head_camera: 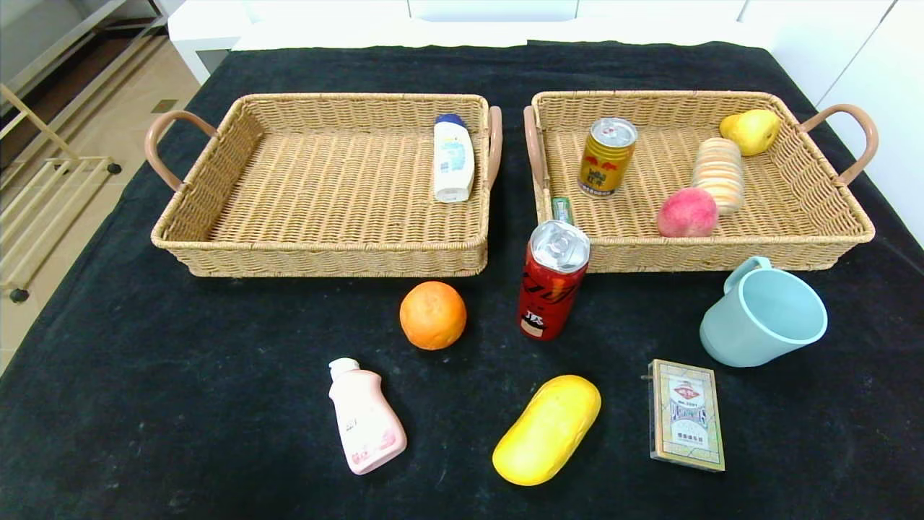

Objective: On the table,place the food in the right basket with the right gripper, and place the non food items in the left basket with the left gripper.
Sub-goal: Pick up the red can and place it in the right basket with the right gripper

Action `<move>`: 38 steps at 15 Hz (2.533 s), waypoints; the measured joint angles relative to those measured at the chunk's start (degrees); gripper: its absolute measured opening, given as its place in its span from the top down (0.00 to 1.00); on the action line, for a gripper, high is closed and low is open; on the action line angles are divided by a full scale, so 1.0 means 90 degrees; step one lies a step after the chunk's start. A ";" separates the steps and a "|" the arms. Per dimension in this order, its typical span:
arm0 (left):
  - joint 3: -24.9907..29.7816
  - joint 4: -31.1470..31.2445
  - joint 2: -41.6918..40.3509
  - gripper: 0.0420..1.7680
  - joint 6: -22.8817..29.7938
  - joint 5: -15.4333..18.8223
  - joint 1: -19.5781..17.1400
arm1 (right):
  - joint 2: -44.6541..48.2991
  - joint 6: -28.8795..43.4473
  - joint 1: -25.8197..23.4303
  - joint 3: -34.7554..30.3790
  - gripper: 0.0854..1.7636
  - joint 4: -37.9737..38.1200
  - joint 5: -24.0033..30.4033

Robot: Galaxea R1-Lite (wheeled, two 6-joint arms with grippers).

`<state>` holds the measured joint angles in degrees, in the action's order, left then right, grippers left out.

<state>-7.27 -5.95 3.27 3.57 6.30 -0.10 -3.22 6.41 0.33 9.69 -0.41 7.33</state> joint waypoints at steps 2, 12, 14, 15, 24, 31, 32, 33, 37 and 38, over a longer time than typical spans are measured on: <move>-0.0412 -0.0051 0.0488 0.03 0.0014 0.0413 0.0035 | -0.0352 -0.0042 0.0003 0.0337 0.03 0.0031 0.0689; -0.2816 -0.0022 0.3917 0.03 -0.0516 0.1997 0.1291 | -0.3568 -0.0180 0.0379 0.2710 0.03 0.0043 0.2177; -0.3174 -0.0039 0.4515 0.03 -0.0509 0.1969 0.1964 | -0.4202 -0.0127 0.0916 0.3027 0.03 0.0019 0.2071; -0.3346 -0.0058 0.4864 0.03 -0.0504 0.1952 0.2234 | -0.4544 -0.0070 0.1256 0.3167 0.03 -0.0047 0.1921; -0.4129 -0.0425 0.6702 0.03 -0.0485 0.1879 0.3083 | -0.6385 0.0107 0.2784 0.3599 0.03 -0.0851 0.0643; -0.3428 -0.1314 0.6615 0.03 -0.0461 0.1789 0.3064 | -0.6336 0.0089 0.2774 0.3584 0.03 -0.0773 0.0593; -0.3431 -0.1292 0.6595 0.03 -0.0420 0.1762 0.3064 | -0.6327 0.0096 0.2762 0.3615 0.03 -0.0761 0.0569; -0.3440 -0.1275 0.6576 0.03 -0.0385 0.1755 0.3067 | -0.6328 0.0102 0.2754 0.3648 0.03 -0.0737 0.0428; -0.3474 -0.1262 0.6556 0.03 -0.0348 0.1743 0.3069 | -0.6438 0.0092 0.2988 0.3825 0.03 -0.0421 0.0088; -0.3474 -0.1256 0.6559 0.03 -0.0351 0.1746 0.3067 | -0.6491 0.0087 0.3117 0.3829 0.03 -0.0421 0.0068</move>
<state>-38.53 -17.25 62.29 0.41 22.02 27.50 -61.64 7.19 28.38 44.15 -4.21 7.94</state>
